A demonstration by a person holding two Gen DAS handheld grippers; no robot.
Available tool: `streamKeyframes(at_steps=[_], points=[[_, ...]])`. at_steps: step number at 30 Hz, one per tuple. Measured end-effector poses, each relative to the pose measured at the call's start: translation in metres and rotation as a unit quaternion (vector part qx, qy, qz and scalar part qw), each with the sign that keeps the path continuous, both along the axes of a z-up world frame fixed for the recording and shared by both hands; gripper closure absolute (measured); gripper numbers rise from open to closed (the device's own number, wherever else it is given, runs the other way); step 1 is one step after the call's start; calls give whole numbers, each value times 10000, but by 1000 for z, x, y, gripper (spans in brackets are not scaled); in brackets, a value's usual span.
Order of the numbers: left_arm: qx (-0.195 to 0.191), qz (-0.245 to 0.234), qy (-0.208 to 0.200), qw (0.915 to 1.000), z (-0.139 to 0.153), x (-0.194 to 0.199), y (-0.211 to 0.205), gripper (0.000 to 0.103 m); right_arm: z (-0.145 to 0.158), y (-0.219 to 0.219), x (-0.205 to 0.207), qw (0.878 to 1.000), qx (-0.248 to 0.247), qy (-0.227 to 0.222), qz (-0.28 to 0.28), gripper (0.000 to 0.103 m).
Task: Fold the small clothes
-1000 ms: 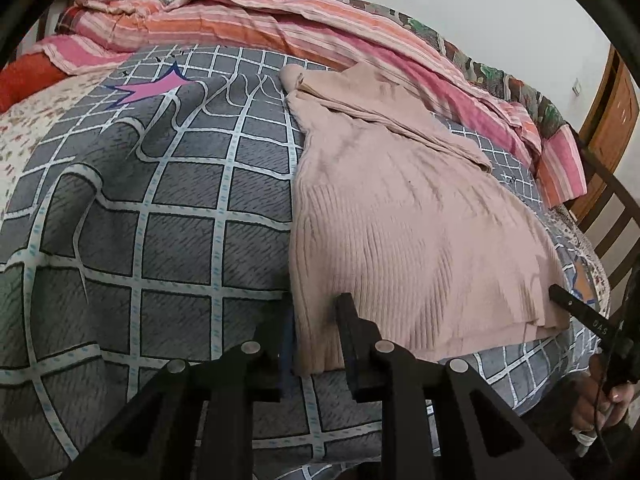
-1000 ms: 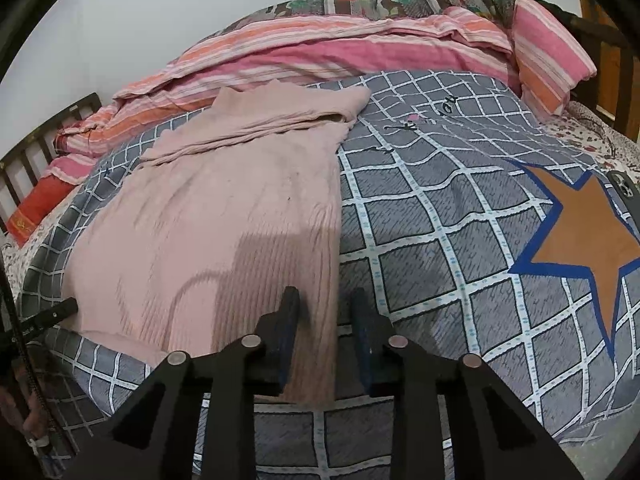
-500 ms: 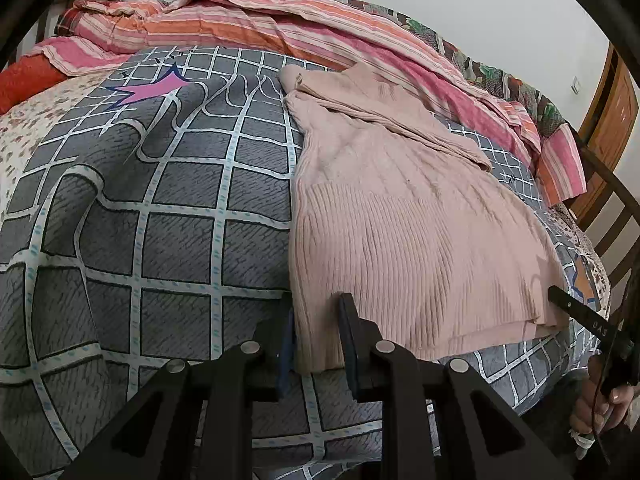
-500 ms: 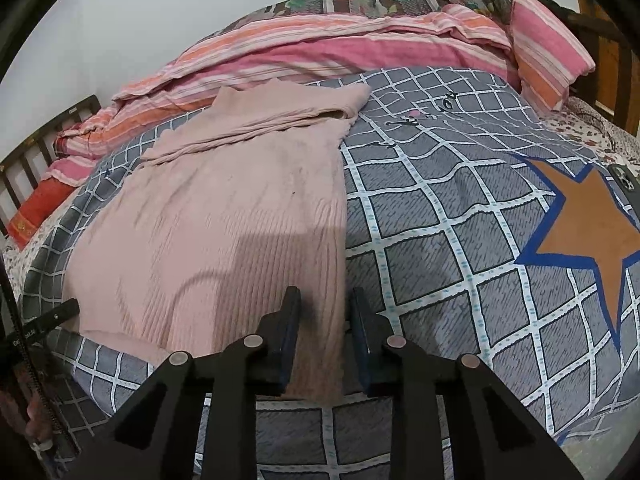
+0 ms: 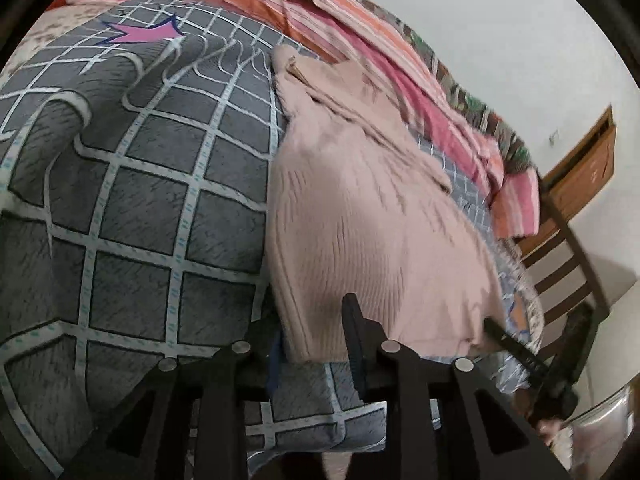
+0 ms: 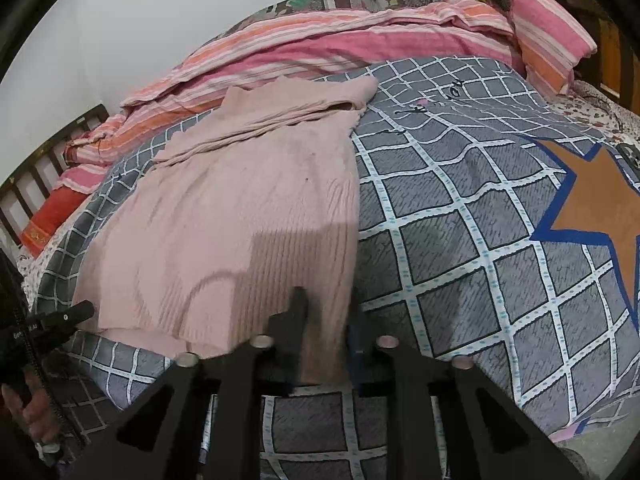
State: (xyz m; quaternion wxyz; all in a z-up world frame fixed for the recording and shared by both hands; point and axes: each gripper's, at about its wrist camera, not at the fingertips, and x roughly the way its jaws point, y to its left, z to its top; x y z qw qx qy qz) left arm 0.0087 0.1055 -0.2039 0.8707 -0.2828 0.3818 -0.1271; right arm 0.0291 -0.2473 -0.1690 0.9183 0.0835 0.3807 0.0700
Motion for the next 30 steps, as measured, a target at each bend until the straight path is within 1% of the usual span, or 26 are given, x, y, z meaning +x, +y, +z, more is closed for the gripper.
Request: streamKeyframes(at_steps=[1,2,5,8,10,14,19,23,26,29,30], points=[[-38,35,-31,10000,1,0,1,89,0,0,0,10000,23,4,31,95],[-85,56,-66,9999,2,0,3,95,0,0,-1,10000,27,1,39,97],[-286,117,-210,9993,8,-4,9,96,3,0,-3,9999,103,-34,91,98],[-479,170,-287,9983,17,-7,16,97,7,-6,-7,9992,368,-75,108,98],[-644,206,-267,9974,19,-8,19,97,12,-11,-9,9985,524,-161,81,98],[-589,279,-246,9976,28,-7,17,97,21,-18,-13,9950,949,-230,192,98],[-532,300,-427,9972,50,-4,15,97,31,-26,-11,9914,1282,-265,83,98],[-520,376,-586,9962,70,3,15,97,45,-25,-7,9891,1417,-399,51,98],[-524,450,-606,9958,82,11,18,97,58,-22,-3,9889,1390,-525,71,98],[-667,508,-608,9946,91,21,24,97,68,-24,2,9857,1561,-636,79,98],[-661,520,-626,9945,94,23,25,97,72,-27,5,9835,1671,-688,73,98]])
